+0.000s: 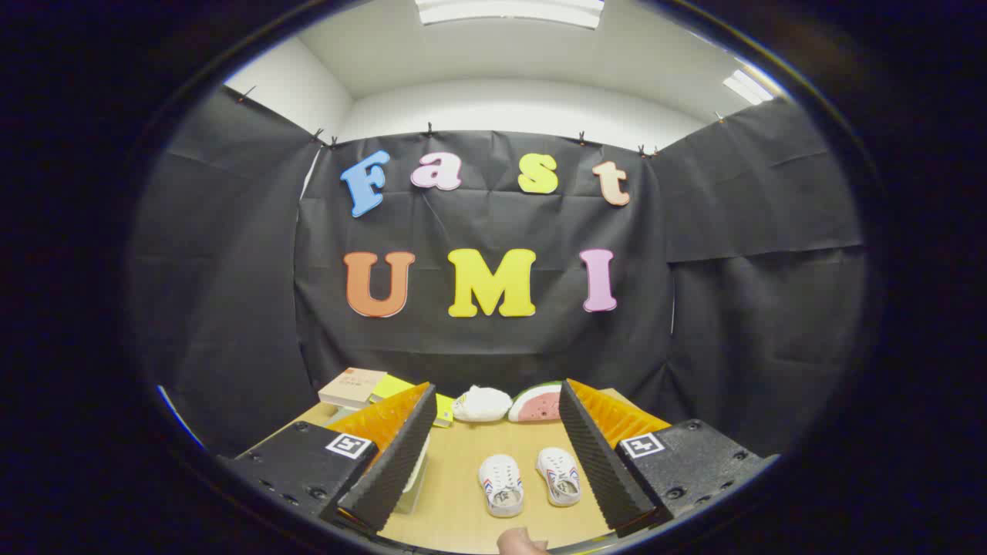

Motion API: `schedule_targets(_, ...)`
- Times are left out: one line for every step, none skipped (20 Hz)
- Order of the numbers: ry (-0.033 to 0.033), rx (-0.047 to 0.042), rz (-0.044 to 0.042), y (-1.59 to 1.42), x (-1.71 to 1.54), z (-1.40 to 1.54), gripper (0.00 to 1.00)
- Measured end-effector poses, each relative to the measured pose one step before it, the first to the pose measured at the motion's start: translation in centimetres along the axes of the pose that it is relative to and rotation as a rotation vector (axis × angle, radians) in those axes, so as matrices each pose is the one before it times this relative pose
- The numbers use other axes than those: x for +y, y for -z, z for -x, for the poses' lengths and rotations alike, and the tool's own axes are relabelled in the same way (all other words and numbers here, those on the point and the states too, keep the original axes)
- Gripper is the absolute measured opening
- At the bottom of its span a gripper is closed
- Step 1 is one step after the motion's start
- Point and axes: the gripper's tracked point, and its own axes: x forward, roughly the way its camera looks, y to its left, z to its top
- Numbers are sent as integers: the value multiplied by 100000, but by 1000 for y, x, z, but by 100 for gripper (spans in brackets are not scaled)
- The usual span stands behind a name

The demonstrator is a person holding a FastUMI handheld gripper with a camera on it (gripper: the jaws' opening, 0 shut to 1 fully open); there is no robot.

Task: Open the storage box then place both shoes into the box .Put the left shoe in first, then the right shoe, with the right side of both shoes facing outward in a uniform manner.

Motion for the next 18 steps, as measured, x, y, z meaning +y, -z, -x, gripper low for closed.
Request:
schedule_targets(-442, 25, 393, 0, 168, -28, 100)
schedule_targets(-80, -242, 576, -59, 102, -124, 100)
schedule_targets(43, -389, 417, -115, -20, 17, 100)
schedule_targets(143, -227, 59, 53, 43, -49, 100)
schedule_targets(650, 93, -93, -2, -173, -37, 100)
schedule_targets(670, 375, 171, 148, -34, -50, 100)
schedule_targets(230, 462, 320, 95, 61, -26, 100)
schedule_targets(234, 345, 368, 192, 30, -77, 100)
schedule_targets(-214, -138, 250, -42, 69, -14, 100)
schedule_targets(-638, -375, 150, -118, 259, 25, 100)
schedule_targets(-437, -612, 282, -143, 213, 110, 100)
schedule_targets(-295, -417, 193, 61, 145, -16, 100)
schedule_targets(-254, -259, 148, 94, 136, 34, 100)
schedule_targets(-177, 219, 140, 179, 46, -6, 100)
schedule_targets(11, 276, -2, 151, 72, -17, 100)
schedule_targets(96, 430, -119, 181, 53, 13, 100)
schedule_targets(24, 160, -34, 105, 93, -62, 100)
schedule_targets(50, 177, 127, 120, 40, -29, 100)
